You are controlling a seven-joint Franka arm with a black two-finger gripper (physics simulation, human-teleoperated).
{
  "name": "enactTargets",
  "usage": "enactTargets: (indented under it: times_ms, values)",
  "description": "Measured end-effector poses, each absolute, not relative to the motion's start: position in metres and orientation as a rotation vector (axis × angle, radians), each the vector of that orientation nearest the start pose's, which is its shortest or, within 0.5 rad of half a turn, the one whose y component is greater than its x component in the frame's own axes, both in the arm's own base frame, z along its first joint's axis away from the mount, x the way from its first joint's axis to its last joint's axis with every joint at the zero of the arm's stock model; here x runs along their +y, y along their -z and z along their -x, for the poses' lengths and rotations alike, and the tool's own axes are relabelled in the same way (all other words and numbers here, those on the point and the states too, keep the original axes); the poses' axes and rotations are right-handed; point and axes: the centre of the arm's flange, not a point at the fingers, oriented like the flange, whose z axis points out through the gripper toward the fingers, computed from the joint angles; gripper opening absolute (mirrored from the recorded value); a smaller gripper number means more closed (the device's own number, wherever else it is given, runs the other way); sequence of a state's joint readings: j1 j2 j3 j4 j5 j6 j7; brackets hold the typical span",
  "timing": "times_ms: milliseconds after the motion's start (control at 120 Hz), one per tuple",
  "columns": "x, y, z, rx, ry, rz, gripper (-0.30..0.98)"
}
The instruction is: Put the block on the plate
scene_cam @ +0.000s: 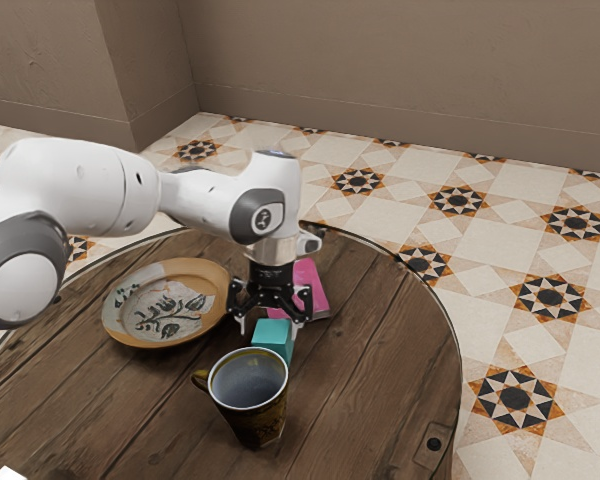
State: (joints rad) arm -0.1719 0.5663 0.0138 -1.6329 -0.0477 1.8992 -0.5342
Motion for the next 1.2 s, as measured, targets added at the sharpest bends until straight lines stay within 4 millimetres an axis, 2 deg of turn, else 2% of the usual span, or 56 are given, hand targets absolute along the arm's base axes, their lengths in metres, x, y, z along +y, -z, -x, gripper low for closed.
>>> enactTargets:
  times_ms: [125,283,550,725,992,1200]
  values:
    - [-0.107,-0.262,-0.643,-0.595,-0.451,2.983,0.68]
    - [-0.107,-0.256,-0.643,-0.589,-0.457,2.984,0.60]
    - [-0.108,-0.257,-0.644,-0.578,-0.448,2.990,0.47]
    - [-0.109,-0.258,-0.645,-0.574,-0.435,2.995,0.45]
    - [-0.128,-0.282,-0.654,-0.532,-0.366,3.025,0.38]
    - [-0.138,-0.328,-0.668,-0.506,-0.282,3.054,0.37]
